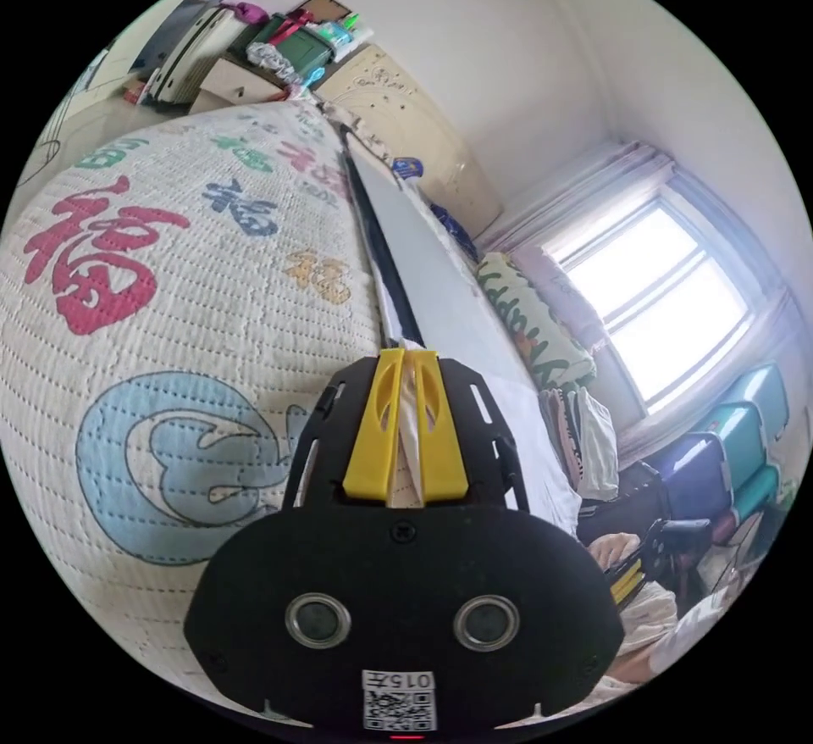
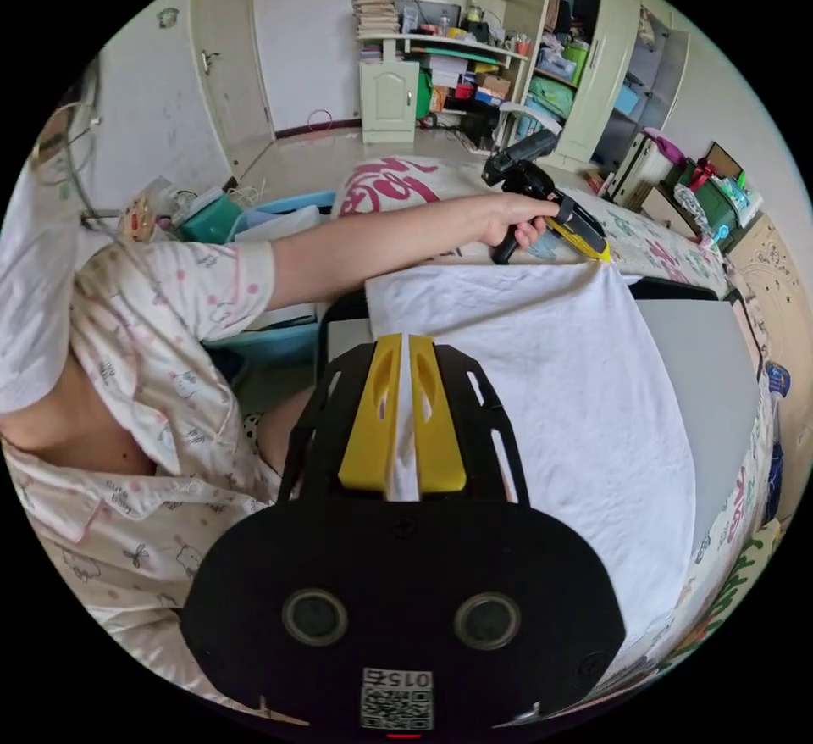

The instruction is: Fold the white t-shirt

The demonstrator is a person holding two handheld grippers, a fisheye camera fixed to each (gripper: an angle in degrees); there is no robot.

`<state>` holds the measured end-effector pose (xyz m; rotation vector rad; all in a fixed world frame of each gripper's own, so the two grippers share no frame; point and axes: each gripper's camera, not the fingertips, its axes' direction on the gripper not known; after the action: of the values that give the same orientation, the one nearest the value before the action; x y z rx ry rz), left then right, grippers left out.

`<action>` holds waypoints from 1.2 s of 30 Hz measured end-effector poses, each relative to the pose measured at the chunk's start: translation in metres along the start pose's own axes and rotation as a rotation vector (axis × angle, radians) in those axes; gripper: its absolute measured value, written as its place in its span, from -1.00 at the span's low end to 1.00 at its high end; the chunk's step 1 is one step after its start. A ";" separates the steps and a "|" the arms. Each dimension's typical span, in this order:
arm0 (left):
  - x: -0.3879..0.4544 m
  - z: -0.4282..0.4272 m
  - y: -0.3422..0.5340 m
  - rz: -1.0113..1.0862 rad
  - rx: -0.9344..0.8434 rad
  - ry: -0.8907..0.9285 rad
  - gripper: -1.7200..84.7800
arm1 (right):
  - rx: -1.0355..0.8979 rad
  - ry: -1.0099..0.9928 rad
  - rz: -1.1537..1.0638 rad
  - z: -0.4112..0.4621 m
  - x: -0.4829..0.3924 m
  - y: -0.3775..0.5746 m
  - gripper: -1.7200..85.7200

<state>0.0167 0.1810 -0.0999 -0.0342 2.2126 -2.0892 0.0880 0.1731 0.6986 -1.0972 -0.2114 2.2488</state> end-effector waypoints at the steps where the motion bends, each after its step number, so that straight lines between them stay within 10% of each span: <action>1: -0.011 -0.007 0.012 0.021 0.050 -0.002 -0.92 | 0.045 0.020 0.002 -0.027 -0.007 0.018 -0.87; 9: 0.009 -0.038 0.135 0.396 0.412 -0.239 -0.82 | 0.277 0.413 0.315 -0.193 -0.039 0.199 -0.79; 22: 0.028 0.087 0.289 0.891 0.019 -0.158 -0.80 | 0.500 0.738 0.955 -0.320 -0.008 0.406 -0.71; 36: -0.037 0.321 0.351 1.085 -0.404 -0.134 -0.78 | 0.272 0.766 0.840 -0.377 0.062 0.366 -0.90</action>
<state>0.0997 -0.1147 -0.4655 0.7706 1.8407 -1.0149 0.1759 -0.1263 0.2714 -2.0260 1.0018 2.1732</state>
